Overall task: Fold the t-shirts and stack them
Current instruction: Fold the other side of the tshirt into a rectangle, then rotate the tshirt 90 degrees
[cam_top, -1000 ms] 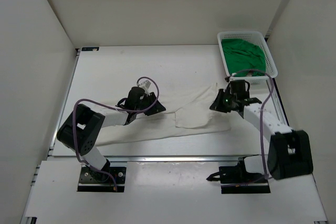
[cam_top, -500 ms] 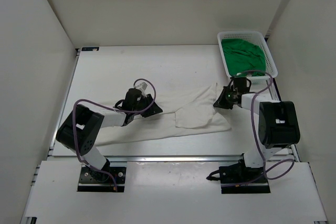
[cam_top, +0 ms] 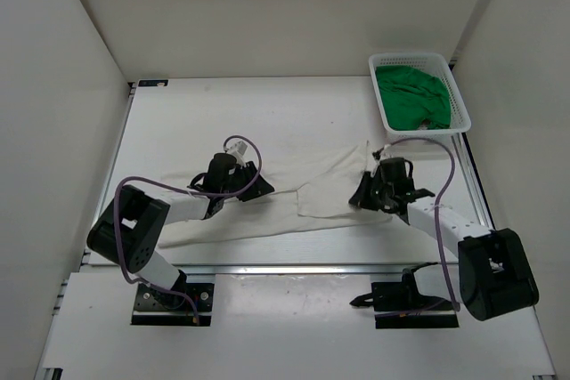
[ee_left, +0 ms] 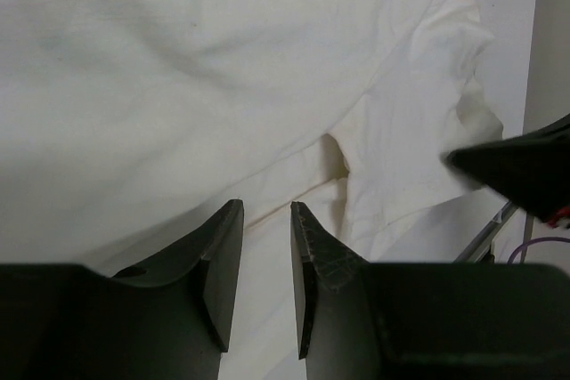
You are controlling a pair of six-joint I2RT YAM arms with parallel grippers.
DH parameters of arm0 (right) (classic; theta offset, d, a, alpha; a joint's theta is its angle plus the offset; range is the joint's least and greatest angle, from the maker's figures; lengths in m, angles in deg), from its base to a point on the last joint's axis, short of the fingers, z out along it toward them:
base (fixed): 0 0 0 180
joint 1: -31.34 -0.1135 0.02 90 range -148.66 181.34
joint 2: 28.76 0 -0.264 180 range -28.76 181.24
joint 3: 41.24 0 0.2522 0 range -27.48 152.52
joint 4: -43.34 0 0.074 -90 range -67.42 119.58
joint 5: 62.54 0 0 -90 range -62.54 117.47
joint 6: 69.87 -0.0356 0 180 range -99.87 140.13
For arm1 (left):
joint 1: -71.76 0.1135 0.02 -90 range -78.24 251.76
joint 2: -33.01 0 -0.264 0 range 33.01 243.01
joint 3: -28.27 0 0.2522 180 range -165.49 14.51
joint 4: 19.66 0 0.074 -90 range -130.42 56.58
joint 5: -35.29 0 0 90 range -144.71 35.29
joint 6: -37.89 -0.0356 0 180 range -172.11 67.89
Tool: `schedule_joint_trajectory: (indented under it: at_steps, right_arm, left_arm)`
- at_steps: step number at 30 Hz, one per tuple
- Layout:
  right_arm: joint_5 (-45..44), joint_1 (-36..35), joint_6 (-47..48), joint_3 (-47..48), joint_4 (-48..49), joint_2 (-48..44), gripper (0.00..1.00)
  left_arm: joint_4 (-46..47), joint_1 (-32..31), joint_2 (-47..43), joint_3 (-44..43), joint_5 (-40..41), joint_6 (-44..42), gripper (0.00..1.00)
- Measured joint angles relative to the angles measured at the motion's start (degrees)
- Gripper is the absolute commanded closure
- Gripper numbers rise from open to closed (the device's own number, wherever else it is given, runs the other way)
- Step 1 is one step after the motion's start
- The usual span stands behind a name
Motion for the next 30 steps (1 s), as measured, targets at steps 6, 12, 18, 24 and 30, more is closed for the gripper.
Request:
schedule_joint_trajectory:
  at_steps: [6, 12, 18, 24, 30]
  right_arm:
    - [-2.10, -3.04, -3.41, -10.21, -0.59, -5.92, 0.99]
    - [-1.53, -0.70, -5.31, -11.72, 0.68, -6.75, 0.99]
    - [-5.11, -5.81, -5.73, -7.17, -4.57, -8.72, 0.89]
    - [-7.02, -9.84, -5.53, 1.84, -1.92, -1.88, 0.98]
    - [-6.60, -9.94, -5.07, 10.75, 0.94, 19.85, 1.00]
  left_arm:
    - [0.13, -0.04, -1.36, 0.98, 0.02, 0.04, 0.61]
    - [0.09, 1.20, -3.21, 2.32, -0.31, 0.00, 0.61]
    - [-4.61, 3.41, -10.91, 4.09, -0.37, -0.61, 0.58]
    - [-10.16, -1.92, -22.23, 2.89, 2.58, -2.60, 0.55]
    - [-13.66, -2.10, -26.67, 3.26, 2.82, -3.96, 0.56]
